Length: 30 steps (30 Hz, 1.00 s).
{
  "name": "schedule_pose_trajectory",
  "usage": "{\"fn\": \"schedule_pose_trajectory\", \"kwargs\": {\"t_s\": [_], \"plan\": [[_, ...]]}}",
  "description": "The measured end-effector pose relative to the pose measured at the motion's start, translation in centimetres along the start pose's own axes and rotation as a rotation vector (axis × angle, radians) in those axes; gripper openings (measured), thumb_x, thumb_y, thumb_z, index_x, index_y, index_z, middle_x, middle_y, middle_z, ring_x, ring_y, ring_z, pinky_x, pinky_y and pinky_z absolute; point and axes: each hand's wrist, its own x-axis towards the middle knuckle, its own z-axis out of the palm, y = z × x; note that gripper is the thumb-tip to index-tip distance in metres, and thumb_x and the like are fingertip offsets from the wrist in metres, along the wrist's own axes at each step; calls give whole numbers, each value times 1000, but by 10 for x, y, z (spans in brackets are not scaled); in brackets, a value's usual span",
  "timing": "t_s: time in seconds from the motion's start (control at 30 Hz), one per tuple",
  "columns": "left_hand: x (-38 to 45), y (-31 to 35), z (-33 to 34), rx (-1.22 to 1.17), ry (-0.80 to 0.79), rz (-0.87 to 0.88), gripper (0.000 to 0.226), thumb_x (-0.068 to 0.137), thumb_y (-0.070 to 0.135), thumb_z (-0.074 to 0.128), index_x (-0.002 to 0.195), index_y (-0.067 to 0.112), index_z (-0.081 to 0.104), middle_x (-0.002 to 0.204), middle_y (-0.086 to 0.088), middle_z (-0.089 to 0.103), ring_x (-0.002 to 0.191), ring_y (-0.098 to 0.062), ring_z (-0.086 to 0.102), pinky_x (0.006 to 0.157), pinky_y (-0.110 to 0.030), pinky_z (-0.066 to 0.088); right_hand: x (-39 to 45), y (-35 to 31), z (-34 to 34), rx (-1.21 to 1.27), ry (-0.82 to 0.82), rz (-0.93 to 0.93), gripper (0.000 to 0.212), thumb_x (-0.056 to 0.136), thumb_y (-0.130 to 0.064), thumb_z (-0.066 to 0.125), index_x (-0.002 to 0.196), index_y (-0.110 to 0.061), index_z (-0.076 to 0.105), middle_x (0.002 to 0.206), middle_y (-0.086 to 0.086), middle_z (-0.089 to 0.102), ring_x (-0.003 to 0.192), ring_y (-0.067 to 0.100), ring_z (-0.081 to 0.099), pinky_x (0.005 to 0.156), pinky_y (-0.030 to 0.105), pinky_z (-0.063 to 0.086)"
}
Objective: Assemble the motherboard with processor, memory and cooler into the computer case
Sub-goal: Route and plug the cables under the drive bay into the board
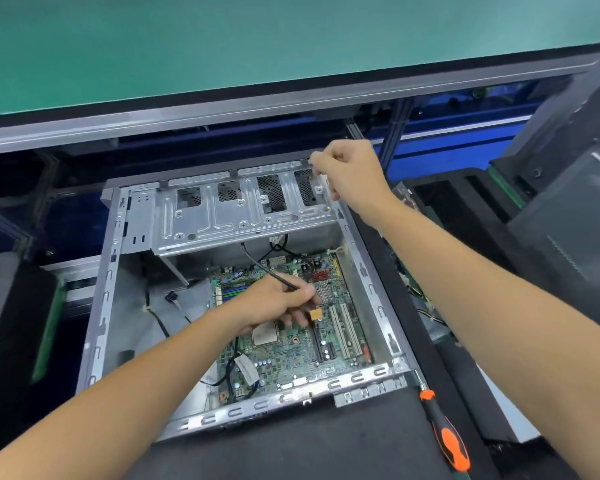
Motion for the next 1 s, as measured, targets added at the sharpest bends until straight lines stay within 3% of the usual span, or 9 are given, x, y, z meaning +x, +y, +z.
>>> {"fn": "schedule_pose_trajectory", "kwargs": {"t_s": [0.07, 0.2, 0.33, 0.47, 0.6, 0.73, 0.83, 0.9, 1.0], "plan": [[4, 4, 6, -115, 8, 24, 21, 83, 28, 62, 86, 9, 70, 85, -9, 71, 69, -19, 68, 57, -19, 52, -1, 7, 7, -46, -49, 27, 28, 91, -18, 60, 74, 3, 64, 49, -3, 51, 43, 11, 48, 51, 29, 49], [9, 7, 13, -322, -19, 52, 8, 79, 5, 67, 77, 9, 73, 86, -15, 69, 75, -20, 69, 63, -17, 54, -13, 18, 26, -256, -157, -74, 30, 92, -16, 59, 72, 7, 60, 50, -1, 44, 46, 5, 38, 56, 26, 43], [12, 10, 16, -325, -72, 75, 16, 67, 2, 75, 81, 10, 75, 83, -15, 71, 75, -20, 70, 67, -20, 54, -17, 21, 30, -273, -164, -142, 29, 89, -14, 59, 67, 5, 55, 50, -4, 40, 50, 7, 33, 57, 27, 38], [11, 6, 15, -303, -101, 80, 17, 73, 6, 72, 89, 11, 76, 79, -9, 70, 72, -15, 67, 66, -19, 54, -17, 20, 26, -253, -174, -141, 28, 88, -14, 61, 69, 7, 58, 51, -1, 43, 50, 8, 34, 58, 29, 41], [8, 1, 16, 73, -115, 59, 12, 89, 6, 63, 92, 13, 72, 75, -1, 68, 70, -13, 63, 68, -23, 53, -15, 20, 27, -236, -170, -148, 30, 88, -13, 61, 66, 5, 54, 51, 2, 41, 52, 12, 35, 64, 36, 49], [-5, -2, 29, 542, -357, -19, 11, 91, 14, 62, 95, 4, 67, 77, -3, 67, 64, -8, 61, 61, -18, 50, -14, 21, 27, -209, -158, -160, 32, 88, -11, 62, 62, 4, 50, 49, -1, 35, 49, 9, 31, 65, 33, 46], [-11, 2, 41, 832, -480, -18, 16, 92, 16, 60, 89, 0, 64, 76, -8, 62, 68, -18, 58, 63, -30, 50, -15, 21, 28, -195, -159, -153, 30, 87, -10, 62, 63, 4, 51, 49, -1, 36, 47, 6, 31, 59, 25, 40], [-12, 8, 47, 888, -471, -3, 18, 92, 16, 58, 87, -1, 62, 78, -15, 63, 71, -27, 59, 67, -39, 52, -14, 21, 29, -213, -157, -156, 29, 87, -10, 62, 63, 3, 52, 48, -2, 36, 47, 8, 31, 58, 25, 39], [-19, 18, 47, 822, -398, -4, 23, 93, 21, 59, 89, -2, 62, 78, -16, 65, 69, -24, 60, 66, -36, 52, -13, 20, 31, -238, -165, -155, 29, 87, -11, 62, 61, -1, 53, 48, -1, 38, 46, 8, 31, 57, 25, 38]]}}
